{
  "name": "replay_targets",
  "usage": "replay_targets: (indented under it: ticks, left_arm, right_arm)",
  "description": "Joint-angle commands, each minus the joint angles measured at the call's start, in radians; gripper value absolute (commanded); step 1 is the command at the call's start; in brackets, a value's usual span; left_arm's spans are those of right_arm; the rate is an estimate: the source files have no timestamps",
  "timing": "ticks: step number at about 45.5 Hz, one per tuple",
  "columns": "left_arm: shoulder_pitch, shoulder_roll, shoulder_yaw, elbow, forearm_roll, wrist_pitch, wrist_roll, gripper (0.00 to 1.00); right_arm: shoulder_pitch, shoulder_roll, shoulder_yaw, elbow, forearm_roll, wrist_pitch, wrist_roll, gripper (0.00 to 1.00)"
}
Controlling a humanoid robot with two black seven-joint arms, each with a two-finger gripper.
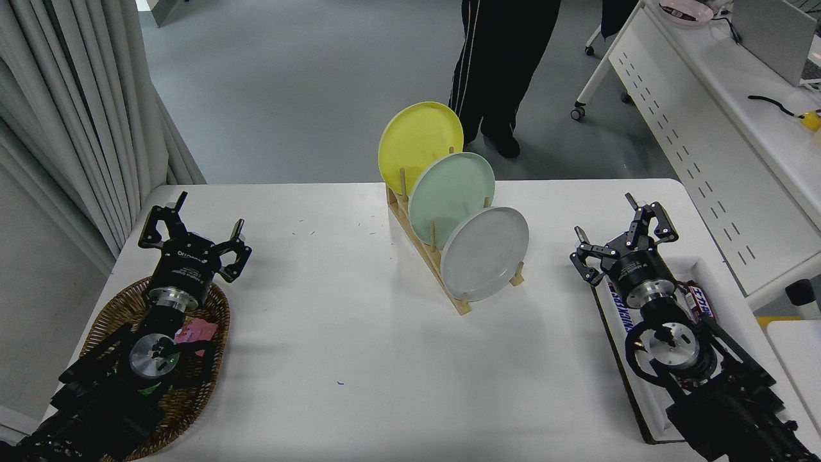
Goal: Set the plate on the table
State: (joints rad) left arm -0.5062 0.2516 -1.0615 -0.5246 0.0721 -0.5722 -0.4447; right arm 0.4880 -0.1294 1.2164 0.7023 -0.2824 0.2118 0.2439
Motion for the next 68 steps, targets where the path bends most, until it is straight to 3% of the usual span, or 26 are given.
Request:
replay_targets:
  ticks: [1,48,52,62,68]
  left_arm:
    - [0.000,0.000,0.000,0.000,0.000,-0.003,0.003,1.00]
    - [0.000,0.000,0.000,0.000,0.000,0.000,0.001,1.00]
    - [0.000,0.000,0.000,0.000,0.000,0.002,0.001,1.00]
    - [0.000,0.000,0.000,0.000,0.000,0.000,0.000,1.00]
    - [0.000,0.000,0.000,0.000,0.000,0.000,0.000,1.00]
  right_arm:
    - [0.000,0.002,0.000,0.002,0.000,0.000,0.000,1.00]
    - [0.015,-0.052,-0.075,0.017,0.017,-0.014,-0.005,1.00]
    - [0.058,-0.098,-0.223,0.028,0.069,-0.014,-0.005,1.00]
    - [0.256,-0.294,-0.842,0.083,0.336,-0.014,-0.005,1.00]
    - [0.331,-0.369,-1.009,0.143,0.471,-0.014,-0.005,1.00]
